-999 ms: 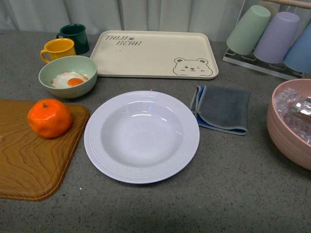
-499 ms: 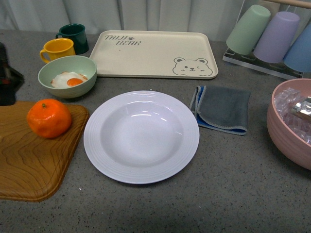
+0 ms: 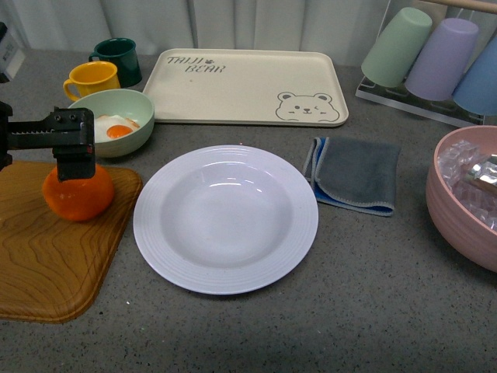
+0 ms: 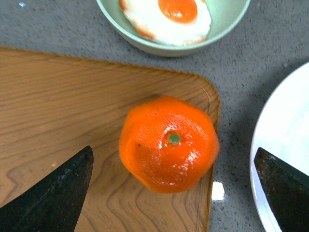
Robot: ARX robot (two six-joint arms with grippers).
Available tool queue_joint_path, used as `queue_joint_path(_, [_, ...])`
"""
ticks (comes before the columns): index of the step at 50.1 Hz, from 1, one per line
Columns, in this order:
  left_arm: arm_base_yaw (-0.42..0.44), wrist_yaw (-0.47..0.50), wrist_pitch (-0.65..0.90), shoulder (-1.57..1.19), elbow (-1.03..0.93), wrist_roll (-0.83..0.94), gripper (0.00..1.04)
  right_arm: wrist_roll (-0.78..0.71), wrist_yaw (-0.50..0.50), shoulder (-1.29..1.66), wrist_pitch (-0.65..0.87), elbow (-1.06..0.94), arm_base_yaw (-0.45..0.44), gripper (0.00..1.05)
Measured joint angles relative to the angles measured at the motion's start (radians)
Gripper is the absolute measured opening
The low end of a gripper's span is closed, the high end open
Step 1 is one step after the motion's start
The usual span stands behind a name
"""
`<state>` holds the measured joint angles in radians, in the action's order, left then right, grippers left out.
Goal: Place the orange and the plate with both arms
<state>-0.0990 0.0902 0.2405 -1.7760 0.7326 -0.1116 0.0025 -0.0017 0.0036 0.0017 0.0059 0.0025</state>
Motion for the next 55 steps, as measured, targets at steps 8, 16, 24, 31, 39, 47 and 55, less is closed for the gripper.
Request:
queue_joint_path(8, [0.000, -0.023, -0.043, -0.045, 0.033, -0.034, 0.98, 0.000, 0.000, 0.000, 0.000, 0.000, 0.000, 0.95])
queue_joint_path(16, [0.003, -0.044, -0.044, -0.085, 0.052, -0.041, 0.98, 0.000, 0.000, 0.000, 0.000, 0.000, 0.000, 0.95])
queue_joint_path(24, [0.018, -0.027, -0.043, -0.118, 0.071, -0.050, 0.95, 0.000, 0.000, 0.000, 0.000, 0.000, 0.000, 0.95])
queue_joint_path(31, [0.031, -0.001, -0.050, -0.122, 0.078, -0.056, 0.68, 0.000, 0.000, 0.000, 0.000, 0.000, 0.000, 0.95])
queue_joint_path(39, [0.027, -0.027, -0.066, -0.093, 0.079, -0.082, 0.48, 0.000, 0.000, 0.000, 0.000, 0.000, 0.000, 0.95])
queue_joint_path(47, [-0.070, -0.035, -0.051, 0.040, 0.074, -0.109, 0.45, 0.000, 0.000, 0.000, 0.000, 0.000, 0.000, 0.95])
queue_joint_path(55, [-0.209, -0.035, -0.031, 0.051, 0.074, -0.126, 0.45, 0.000, 0.000, 0.000, 0.000, 0.000, 0.000, 0.95])
